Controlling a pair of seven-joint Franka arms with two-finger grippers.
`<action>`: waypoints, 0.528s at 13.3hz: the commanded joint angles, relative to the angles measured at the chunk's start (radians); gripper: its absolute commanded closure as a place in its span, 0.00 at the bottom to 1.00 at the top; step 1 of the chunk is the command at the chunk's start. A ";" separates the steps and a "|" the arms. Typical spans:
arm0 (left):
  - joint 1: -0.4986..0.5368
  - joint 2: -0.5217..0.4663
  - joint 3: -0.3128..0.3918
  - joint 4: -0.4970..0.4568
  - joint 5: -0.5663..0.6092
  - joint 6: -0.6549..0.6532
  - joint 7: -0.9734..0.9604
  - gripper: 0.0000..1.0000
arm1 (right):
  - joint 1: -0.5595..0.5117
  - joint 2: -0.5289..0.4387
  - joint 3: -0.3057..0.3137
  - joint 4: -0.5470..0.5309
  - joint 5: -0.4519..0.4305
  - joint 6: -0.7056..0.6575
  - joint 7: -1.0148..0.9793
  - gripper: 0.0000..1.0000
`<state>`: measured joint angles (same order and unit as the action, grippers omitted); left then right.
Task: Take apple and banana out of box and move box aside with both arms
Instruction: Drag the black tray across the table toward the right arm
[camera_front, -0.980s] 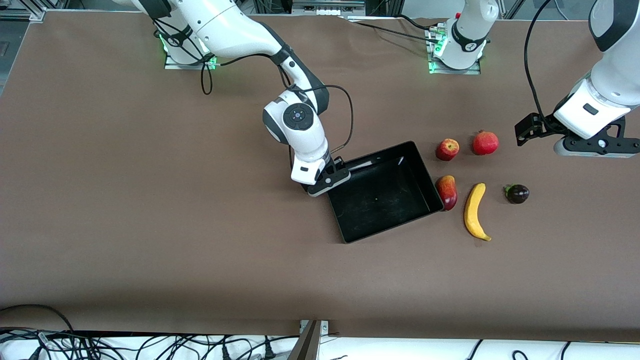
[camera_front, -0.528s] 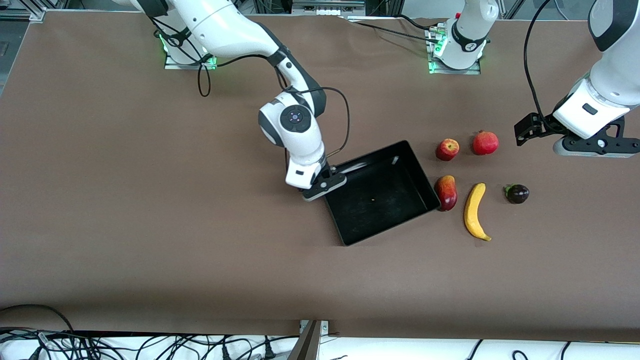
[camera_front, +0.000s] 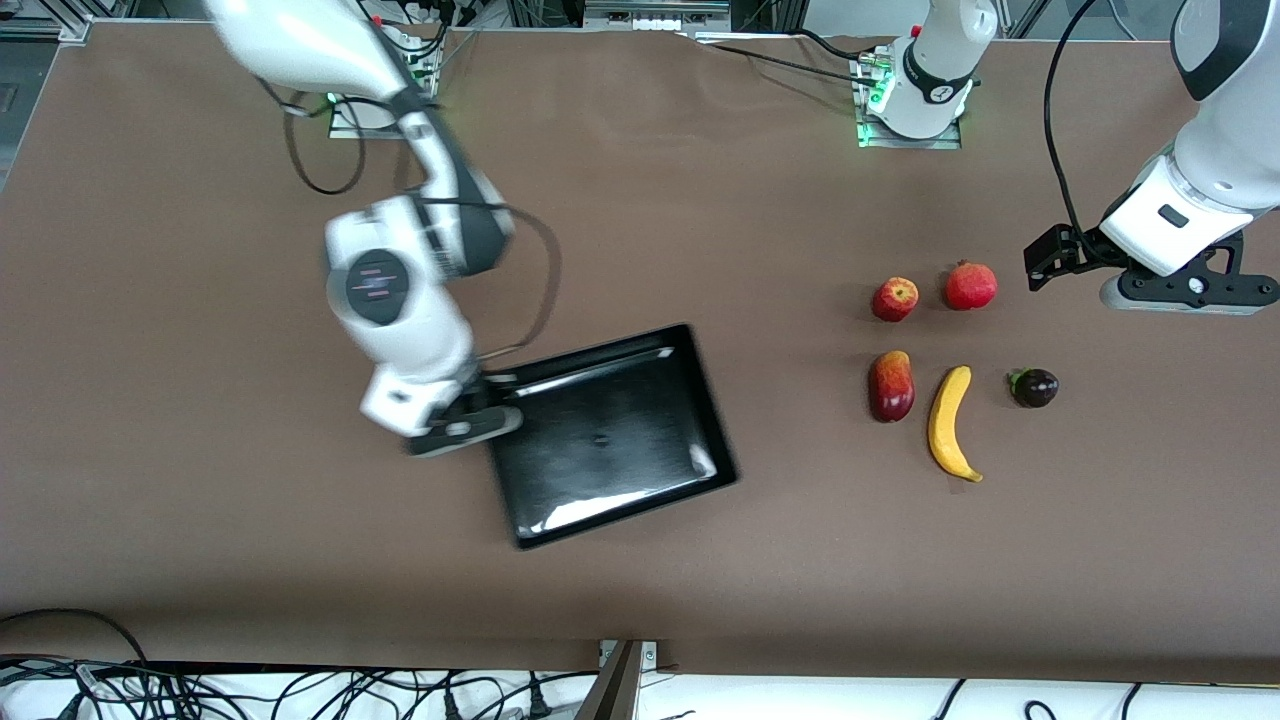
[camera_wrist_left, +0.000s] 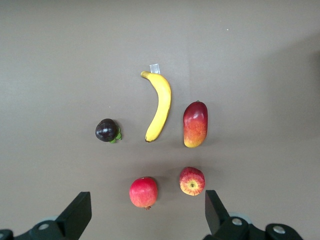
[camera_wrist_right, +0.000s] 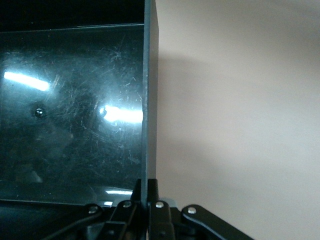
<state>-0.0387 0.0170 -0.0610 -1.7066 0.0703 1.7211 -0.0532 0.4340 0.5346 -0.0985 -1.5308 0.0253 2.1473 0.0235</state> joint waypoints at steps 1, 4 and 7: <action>-0.003 -0.009 -0.005 0.009 -0.023 -0.017 -0.005 0.00 | -0.176 -0.149 0.016 -0.205 0.036 0.019 -0.176 1.00; -0.001 -0.011 -0.017 0.010 -0.023 -0.018 -0.005 0.00 | -0.364 -0.203 0.014 -0.313 0.077 0.019 -0.301 1.00; -0.001 -0.011 -0.019 0.010 -0.023 -0.023 -0.005 0.00 | -0.408 -0.289 -0.019 -0.509 0.113 0.135 -0.327 1.00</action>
<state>-0.0391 0.0166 -0.0796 -1.7051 0.0703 1.7209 -0.0532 0.0237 0.3528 -0.1166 -1.8768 0.1048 2.1948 -0.2932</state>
